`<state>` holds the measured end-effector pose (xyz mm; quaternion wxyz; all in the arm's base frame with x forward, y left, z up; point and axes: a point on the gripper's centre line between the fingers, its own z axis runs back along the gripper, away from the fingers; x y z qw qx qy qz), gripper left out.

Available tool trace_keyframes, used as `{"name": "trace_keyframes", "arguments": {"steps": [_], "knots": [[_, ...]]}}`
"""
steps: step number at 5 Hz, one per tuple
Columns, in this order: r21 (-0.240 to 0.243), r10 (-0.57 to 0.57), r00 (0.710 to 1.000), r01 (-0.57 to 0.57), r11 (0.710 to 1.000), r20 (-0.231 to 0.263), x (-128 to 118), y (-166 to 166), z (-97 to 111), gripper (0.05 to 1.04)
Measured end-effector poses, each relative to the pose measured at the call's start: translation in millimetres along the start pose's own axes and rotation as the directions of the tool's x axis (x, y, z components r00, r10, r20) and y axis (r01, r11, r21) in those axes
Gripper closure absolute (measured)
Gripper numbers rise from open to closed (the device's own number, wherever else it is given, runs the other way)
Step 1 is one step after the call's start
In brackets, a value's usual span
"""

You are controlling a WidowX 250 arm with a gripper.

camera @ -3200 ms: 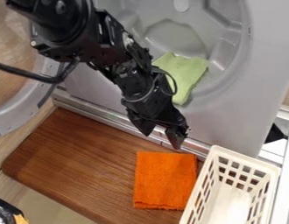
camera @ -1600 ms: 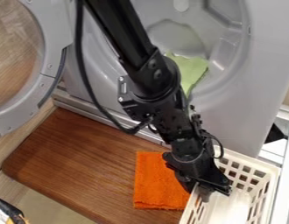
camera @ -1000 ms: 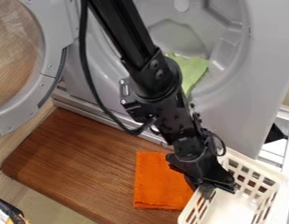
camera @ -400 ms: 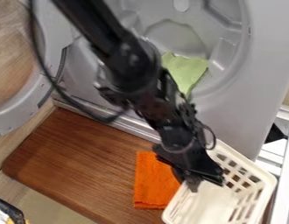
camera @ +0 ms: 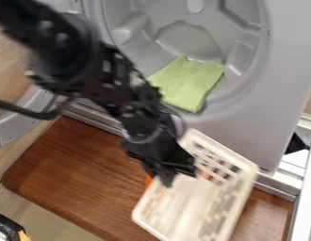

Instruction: Moved the basket to the left side of the service

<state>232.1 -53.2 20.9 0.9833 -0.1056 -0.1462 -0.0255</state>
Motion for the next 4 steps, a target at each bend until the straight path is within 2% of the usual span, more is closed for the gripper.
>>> {"name": "trace_keyframes", "arguments": {"steps": [1,3,4], "knots": [[0.018,0.059,0.998,-0.059,0.998,-0.015,-10,31,6,0.988],[0.075,0.184,0.983,-0.183,0.98,-0.007,-14,106,15,0.988],[0.102,0.192,0.981,-0.187,0.977,-0.037,-17,126,13,0.988]]}}
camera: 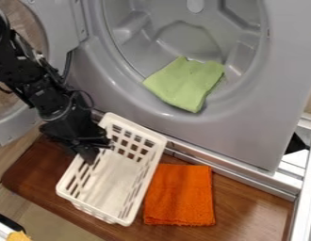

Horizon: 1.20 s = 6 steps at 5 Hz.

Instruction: Moved the basket to the left side of the service

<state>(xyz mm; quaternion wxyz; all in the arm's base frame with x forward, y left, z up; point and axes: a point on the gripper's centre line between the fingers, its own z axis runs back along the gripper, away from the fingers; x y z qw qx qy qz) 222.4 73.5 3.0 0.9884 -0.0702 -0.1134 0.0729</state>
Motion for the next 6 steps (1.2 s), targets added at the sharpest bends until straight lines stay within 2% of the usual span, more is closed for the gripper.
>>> {"name": "trace_keyframes", "arguments": {"steps": [1,3,4,6], "knots": [[0.023,0.022,0.999,-0.022,0.999,-0.024,-2,22,-5,0.988],[0.037,-0.001,0.998,0.004,0.999,-0.06,-7,37,-27,0.951],[0.068,0.01,0.998,-0.006,0.998,-0.055,-7,42,-31,0.754],[0.065,-0.009,0.998,0.012,0.998,-0.055,1,27,-29,0.159]]}}
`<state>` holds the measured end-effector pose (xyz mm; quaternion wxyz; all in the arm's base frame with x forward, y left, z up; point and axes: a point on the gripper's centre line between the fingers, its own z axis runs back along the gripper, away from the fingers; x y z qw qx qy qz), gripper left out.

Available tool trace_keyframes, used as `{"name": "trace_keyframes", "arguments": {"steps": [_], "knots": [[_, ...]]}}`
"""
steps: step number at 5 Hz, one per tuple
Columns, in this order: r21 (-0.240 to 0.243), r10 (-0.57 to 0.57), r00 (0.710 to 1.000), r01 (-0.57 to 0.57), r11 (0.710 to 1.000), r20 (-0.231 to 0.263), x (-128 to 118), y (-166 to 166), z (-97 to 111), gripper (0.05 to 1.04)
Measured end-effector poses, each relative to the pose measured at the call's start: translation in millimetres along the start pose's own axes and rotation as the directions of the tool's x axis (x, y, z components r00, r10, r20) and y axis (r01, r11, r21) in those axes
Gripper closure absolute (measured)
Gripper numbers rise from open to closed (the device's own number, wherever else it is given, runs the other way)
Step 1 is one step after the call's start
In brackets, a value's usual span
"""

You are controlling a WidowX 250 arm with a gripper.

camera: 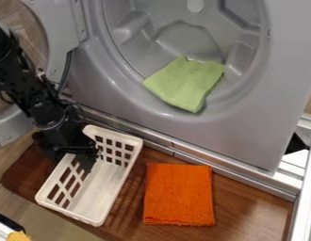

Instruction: Moved the basket to the left side of the service

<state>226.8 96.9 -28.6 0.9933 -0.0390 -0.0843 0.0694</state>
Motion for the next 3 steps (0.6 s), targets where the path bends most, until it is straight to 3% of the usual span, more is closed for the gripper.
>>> {"name": "trace_keyframes", "arguments": {"steps": [1,2,3], "knots": [[0.032,-0.042,0.999,0.042,0.999,-0.008,7,-9,15,0.074],[0.102,-0.055,0.998,0.056,0.993,-0.014,10,-15,38,0.079],[0.141,-0.076,0.997,0.071,0.987,0.032,16,-20,61,0.083]]}}
